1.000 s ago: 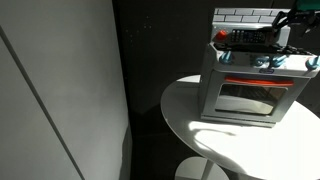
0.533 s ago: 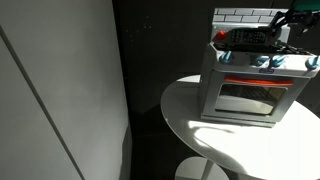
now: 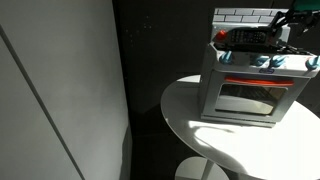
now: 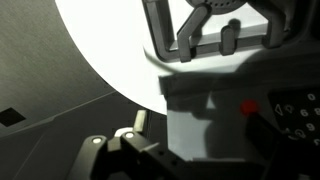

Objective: Press the top button on the right

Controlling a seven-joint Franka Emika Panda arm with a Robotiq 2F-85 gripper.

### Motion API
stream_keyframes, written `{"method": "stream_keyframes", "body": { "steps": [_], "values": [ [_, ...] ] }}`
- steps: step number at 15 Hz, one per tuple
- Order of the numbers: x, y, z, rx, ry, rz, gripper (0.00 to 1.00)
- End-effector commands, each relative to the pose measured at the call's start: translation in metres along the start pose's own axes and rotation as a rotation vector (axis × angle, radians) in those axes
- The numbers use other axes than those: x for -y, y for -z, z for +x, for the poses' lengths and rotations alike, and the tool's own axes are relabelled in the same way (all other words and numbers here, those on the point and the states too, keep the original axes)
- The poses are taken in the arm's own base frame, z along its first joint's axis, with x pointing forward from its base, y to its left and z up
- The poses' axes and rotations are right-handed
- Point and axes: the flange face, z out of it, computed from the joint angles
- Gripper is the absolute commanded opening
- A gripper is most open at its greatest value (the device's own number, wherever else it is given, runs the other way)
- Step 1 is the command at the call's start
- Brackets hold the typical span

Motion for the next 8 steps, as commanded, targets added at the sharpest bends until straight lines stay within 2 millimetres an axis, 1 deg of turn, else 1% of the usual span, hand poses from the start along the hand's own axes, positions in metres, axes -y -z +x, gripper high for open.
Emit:
{"method": "stream_keyframes", "body": {
  "steps": [1,5,8],
  "values": [
    [-0.018,0.014,-0.006,0.028,0.026,-0.018,1.00],
    [-0.044,0.028,-0.025,0.097,0.084,-0.031,1.00],
    [-0.068,0.042,-0.043,0.174,0.137,-0.050,1.00]
  ]
}}
